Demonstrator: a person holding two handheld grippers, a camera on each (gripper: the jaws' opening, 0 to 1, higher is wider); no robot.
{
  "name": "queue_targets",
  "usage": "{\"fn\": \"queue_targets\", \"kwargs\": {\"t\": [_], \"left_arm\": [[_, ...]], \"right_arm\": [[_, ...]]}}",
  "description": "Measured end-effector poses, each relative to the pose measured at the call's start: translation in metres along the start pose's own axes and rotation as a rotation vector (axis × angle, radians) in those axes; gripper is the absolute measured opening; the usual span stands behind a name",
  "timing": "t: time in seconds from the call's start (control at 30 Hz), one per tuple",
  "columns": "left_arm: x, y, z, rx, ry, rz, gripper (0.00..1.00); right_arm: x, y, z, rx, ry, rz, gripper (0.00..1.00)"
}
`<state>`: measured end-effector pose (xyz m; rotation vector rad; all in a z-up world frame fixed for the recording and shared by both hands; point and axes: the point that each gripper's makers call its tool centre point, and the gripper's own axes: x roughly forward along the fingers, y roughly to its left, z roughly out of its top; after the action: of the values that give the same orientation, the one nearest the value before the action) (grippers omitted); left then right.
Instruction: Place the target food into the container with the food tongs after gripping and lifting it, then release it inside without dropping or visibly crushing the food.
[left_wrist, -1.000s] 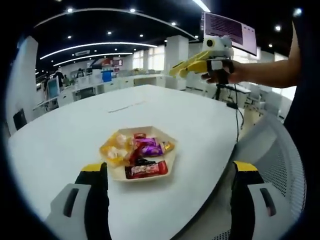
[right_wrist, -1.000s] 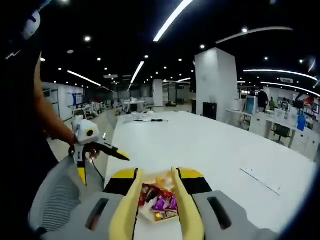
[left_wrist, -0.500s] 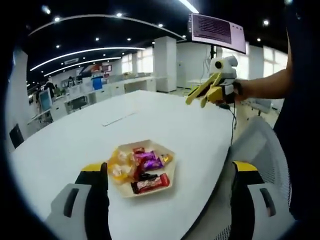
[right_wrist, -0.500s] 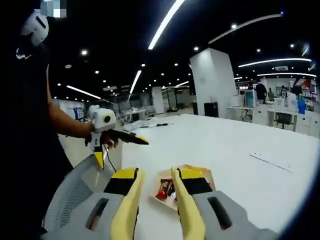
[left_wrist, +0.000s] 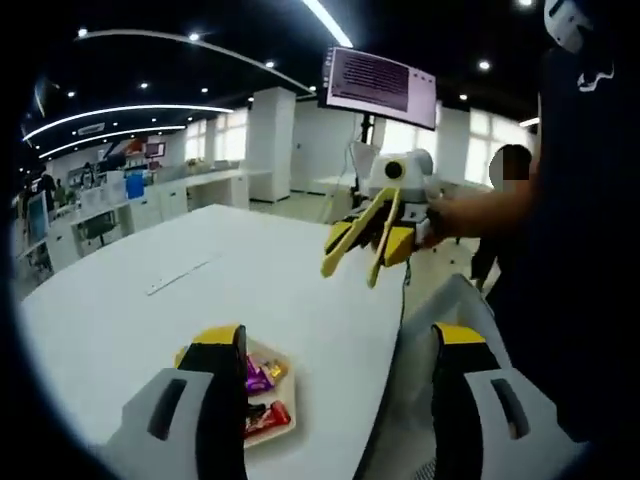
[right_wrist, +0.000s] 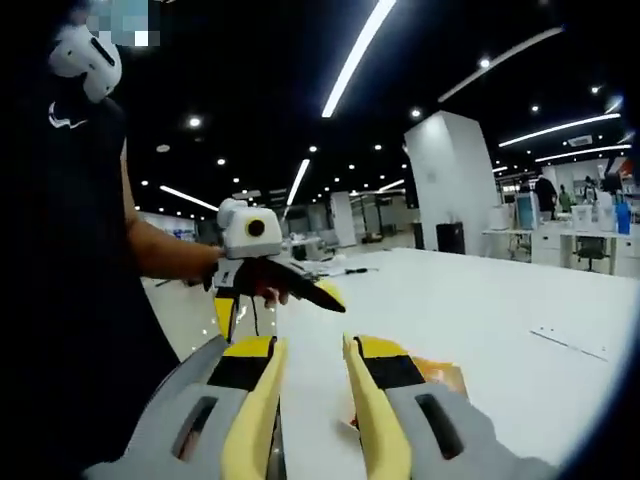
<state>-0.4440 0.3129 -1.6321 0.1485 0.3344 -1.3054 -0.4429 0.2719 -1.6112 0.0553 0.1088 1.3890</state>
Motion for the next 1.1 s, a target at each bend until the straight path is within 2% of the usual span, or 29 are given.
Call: {"fn": "queue_targets", "kwargs": {"t": [0.23,0.33,0.47,0.57,0.67,0.73,1.0,1.1], "left_arm": [[0.008,-0.009,0.020,0.031,-0.015,-0.075,0.51],[0.010,-0.011,0.024,0.042,-0.011,-0.094,0.47],[0.012,-0.016,0.025,0.051,0.000,-0.139,0.32],[0.014,-0.020,0.027,0.054,-0.001,-0.157,0.30],[0.015,-0.022,0.031,0.063,-0.010,-0.158,0.30],[0.016,-0.025,0.029,0.070,0.006,-0.170,0.27],[0.014,-0.024,0.029,0.077,0.019,-0.143,0.17],[0.014,-0.022,0.029,0.082,0.023,-0.130,0.17]], "right_arm": [[0.009,0.016,0.013,0.001,-0.025,0.069,0.29],[0.011,0.019,0.014,0.001,-0.034,0.078,0.29],[0.014,0.024,0.016,0.004,-0.044,0.095,0.29],[0.016,0.025,0.016,0.003,-0.043,0.100,0.29],[0.017,0.027,0.014,0.006,-0.035,0.105,0.29],[0.018,0.027,0.014,0.004,-0.039,0.102,0.28],[0.017,0.027,0.014,0.013,-0.042,0.092,0.24],[0.018,0.024,0.015,0.015,-0.038,0.073,0.26]]}}
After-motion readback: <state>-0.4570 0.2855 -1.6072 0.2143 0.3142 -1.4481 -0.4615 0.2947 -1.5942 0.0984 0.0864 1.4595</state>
